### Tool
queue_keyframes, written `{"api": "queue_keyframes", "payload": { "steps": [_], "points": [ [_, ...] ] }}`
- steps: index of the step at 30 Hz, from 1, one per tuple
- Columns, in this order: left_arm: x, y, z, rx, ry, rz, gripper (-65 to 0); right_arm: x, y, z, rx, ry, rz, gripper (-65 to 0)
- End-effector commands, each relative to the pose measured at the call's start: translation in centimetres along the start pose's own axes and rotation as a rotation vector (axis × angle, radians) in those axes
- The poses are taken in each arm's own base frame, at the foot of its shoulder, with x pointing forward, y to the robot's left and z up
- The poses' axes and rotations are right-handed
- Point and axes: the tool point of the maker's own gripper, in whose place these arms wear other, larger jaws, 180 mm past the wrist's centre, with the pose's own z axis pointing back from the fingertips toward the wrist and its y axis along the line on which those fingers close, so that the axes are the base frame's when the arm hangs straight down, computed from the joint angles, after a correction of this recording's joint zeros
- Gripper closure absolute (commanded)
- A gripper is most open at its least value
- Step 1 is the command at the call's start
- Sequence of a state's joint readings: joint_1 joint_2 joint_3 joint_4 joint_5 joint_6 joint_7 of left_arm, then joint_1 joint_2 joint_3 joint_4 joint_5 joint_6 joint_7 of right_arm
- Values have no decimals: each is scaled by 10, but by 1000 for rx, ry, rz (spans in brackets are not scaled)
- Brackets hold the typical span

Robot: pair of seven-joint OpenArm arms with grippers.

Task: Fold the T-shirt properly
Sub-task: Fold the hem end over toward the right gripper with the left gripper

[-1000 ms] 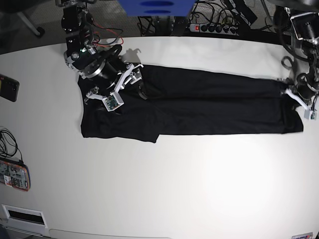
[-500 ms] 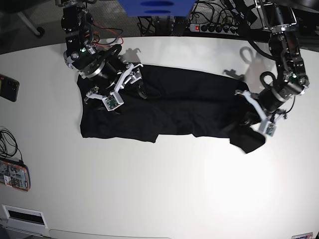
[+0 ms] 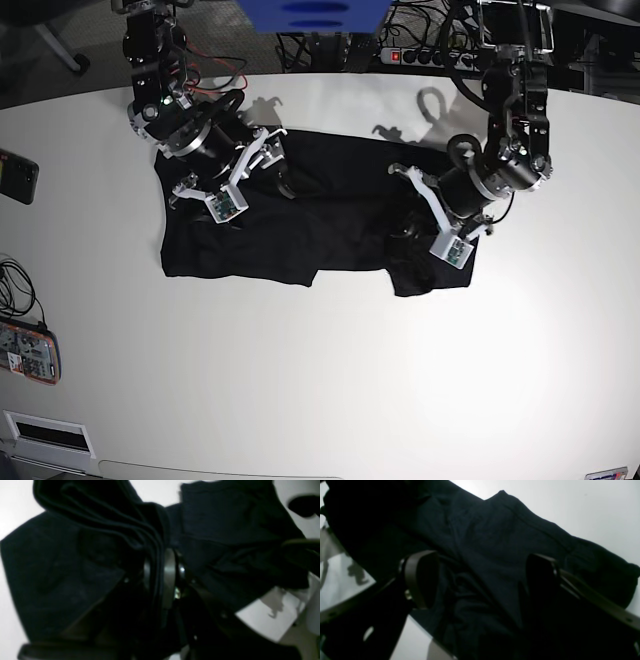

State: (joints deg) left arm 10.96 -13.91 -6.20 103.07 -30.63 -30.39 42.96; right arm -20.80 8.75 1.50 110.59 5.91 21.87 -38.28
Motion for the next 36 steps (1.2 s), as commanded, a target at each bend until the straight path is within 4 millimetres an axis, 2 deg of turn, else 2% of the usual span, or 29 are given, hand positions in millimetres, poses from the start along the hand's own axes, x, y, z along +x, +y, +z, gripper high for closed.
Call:
{"api": "queue_keyframes", "payload": {
  "steps": [1, 9, 16, 17, 22, 24, 27, 31, 36],
  "points": [
    [16, -5, 1, -21, -52, -16, 0, 16, -2, 2, -1, -53, 12, -519],
    [8, -18, -7, -61, -24, -19, 0, 16, -2, 2, -2, -54, 14, -519],
    [-1, -16, -12, -67, 0, 0, 0, 16, -2, 2, -1, -53, 14, -519],
    [-1, -16, -12, -67, 0, 0, -25, 16, -2, 2, -1, -53, 14, -519],
    [-1, -17, -12, -68, -1, -2, -288, 15, -2, 2, -1, -52, 13, -520],
    [-1, -25, -15, -90, 5, -11, -382, 15, -2, 2, -1, -52, 13, -520],
    [-3, -34, -19, -117, 12, -22, -490, 15, -3, 3, -5, -52, 12, -520],
    [4, -48, -27, -158, 9, -52, -587, 13, -29, 11, -77, -50, -2, -520],
    [2, -52, -47, -200, 46, -59, -641, 10, -64, 26, -182, -51, -22, -520]
  ]
}}
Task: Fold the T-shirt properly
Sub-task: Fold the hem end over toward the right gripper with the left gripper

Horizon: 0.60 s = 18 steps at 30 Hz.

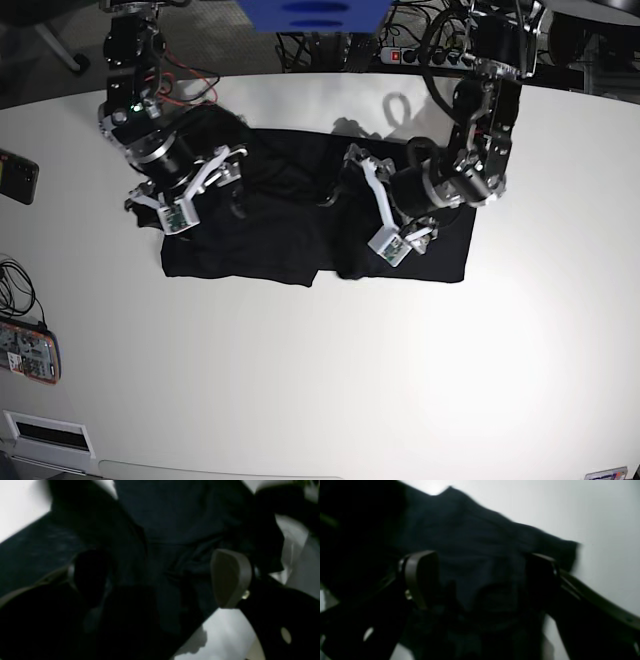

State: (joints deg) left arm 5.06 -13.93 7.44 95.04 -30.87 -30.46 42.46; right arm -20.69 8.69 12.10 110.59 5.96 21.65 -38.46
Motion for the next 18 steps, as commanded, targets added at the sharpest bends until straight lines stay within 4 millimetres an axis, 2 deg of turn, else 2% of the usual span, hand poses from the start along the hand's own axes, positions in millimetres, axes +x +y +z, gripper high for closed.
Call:
{"api": "queue_keyframes", "payload": {
  "steps": [1, 4, 8, 10, 13, 15, 18],
  "points": [
    [16, 0, -3, -19, -40, -10, -645, 14, -6, 4, -13, -52, 5, -520],
    [20, -12, -16, -60, -34, -16, -644, 14, -20, 8, -52, -52, -1, -520],
    [37, -26, -15, -80, -84, -36, -644, 13, -33, 13, -88, -55, -10, -520],
    [46, -36, -6, -81, -120, -66, -644, 12, -41, 15, -111, -49, -15, -520],
    [65, -52, 12, -82, -183, -130, -644, 1, -55, 19, -149, 23, -27, -520],
    [71, -48, 29, -43, -203, -180, -644, 4, -70, 20, -187, 46, -31, -520],
    [69, -39, 45, 36, -186, -248, -644, 8, -81, 19, -215, 69, -47, -520]
  ]
}}
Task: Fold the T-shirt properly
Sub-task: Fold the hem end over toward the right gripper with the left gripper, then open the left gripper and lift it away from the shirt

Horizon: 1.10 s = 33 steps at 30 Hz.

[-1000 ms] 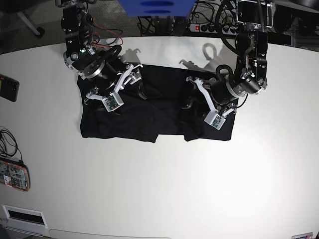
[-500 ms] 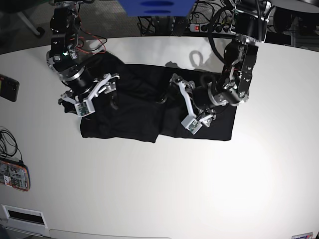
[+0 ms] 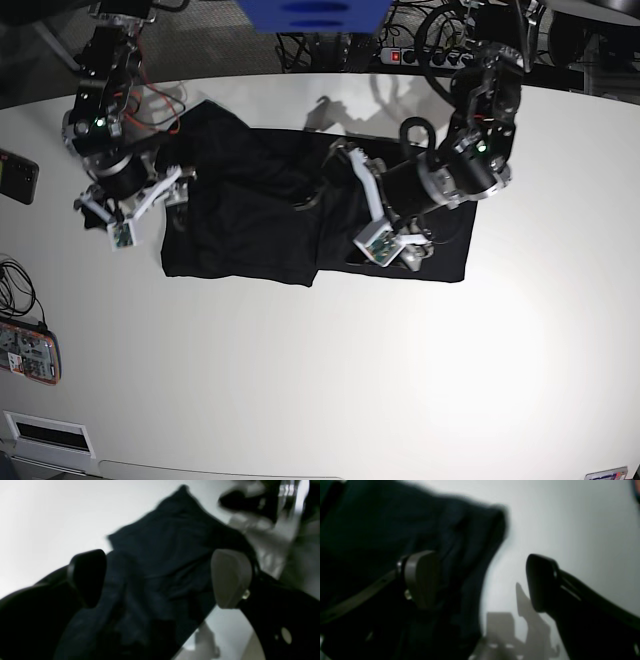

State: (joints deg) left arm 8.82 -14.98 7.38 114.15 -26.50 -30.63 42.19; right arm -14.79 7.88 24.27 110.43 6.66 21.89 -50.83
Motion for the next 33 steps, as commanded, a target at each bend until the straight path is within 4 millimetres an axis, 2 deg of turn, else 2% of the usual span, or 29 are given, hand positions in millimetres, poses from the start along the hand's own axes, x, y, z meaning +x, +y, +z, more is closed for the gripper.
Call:
{"api": "queue_keyframes", "payload": {
  "steps": [1, 4, 7, 8, 11, 14, 21, 25, 29, 33],
  "points": [
    [6, 7, 5, 37, -12, -40, -644, 13, -4, 2, -1, -35, -11, -521],
    [-11, 28, 18, 151, 45, -80, -644, 24, -9, 3, 25, -53, -79, -521],
    [-18, 44, 32, 251, 14, -126, -644, 48, -11, 3, 79, -108, -153, -521],
    [-19, 50, 39, 287, -2, -145, -644, 50, -14, 2, 95, -112, -186, -521],
    [-18, 60, 58, 363, -77, -186, -644, 29, -15, -7, 137, -44, -275, -521],
    [-20, 70, 81, 426, -132, -191, -644, 2, -8, -18, 188, 32, -352, -521],
    [-46, 90, 123, 544, -83, -150, -644, -38, -1, -26, 210, 128, -423, -521],
    [-57, 104, 147, 616, -46, -142, -644, -44, 0, -28, 214, 144, -435, -521],
    [-63, 124, 180, 719, -13, -148, -644, -56, 2, -31, 221, 177, -461, -521],
    [-76, 130, 205, 777, 36, -142, -644, -61, 4, -32, 226, 189, -473, -521]
  ]
}}
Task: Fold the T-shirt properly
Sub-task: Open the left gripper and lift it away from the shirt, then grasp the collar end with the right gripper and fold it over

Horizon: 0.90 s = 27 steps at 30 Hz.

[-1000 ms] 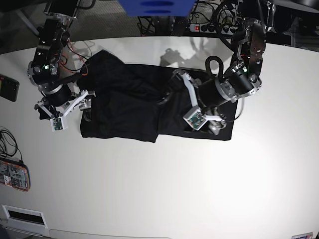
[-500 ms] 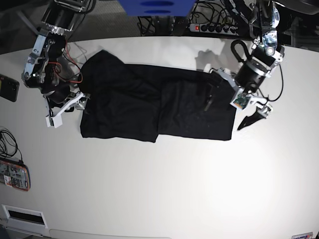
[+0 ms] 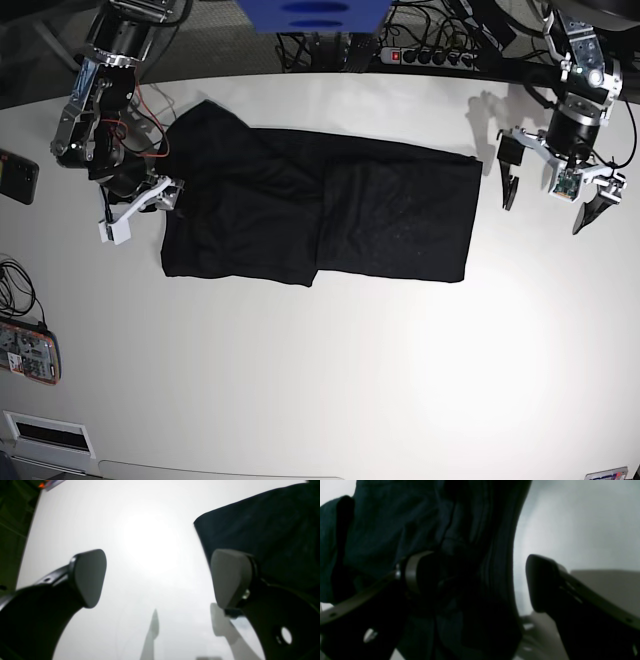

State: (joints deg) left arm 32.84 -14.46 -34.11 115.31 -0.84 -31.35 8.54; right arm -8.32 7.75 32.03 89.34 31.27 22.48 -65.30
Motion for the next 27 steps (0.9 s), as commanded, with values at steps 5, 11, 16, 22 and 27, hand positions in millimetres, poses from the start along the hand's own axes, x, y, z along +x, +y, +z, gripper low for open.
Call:
{"api": "queue_keyframes", "payload": {
  "steps": [5, 11, 16, 22, 27],
  "points": [
    [8, 9, 4, 23, -30, -14, -644, 2, 11, -5, 24, 18, 35, -521],
    [7, 15, 7, 43, -25, -16, -644, -6, 43, -19, 116, 40, 42, -521],
    [7, 14, 7, 42, -26, -13, -644, -16, 57, -26, 226, 47, -71, -521],
    [7, 14, 6, 40, -26, -12, -644, -26, 61, -31, 288, 55, -171, -520],
    [7, 13, 6, 37, -25, -12, -644, -28, 67, -34, 301, 65, -160, -519]
  ]
}}
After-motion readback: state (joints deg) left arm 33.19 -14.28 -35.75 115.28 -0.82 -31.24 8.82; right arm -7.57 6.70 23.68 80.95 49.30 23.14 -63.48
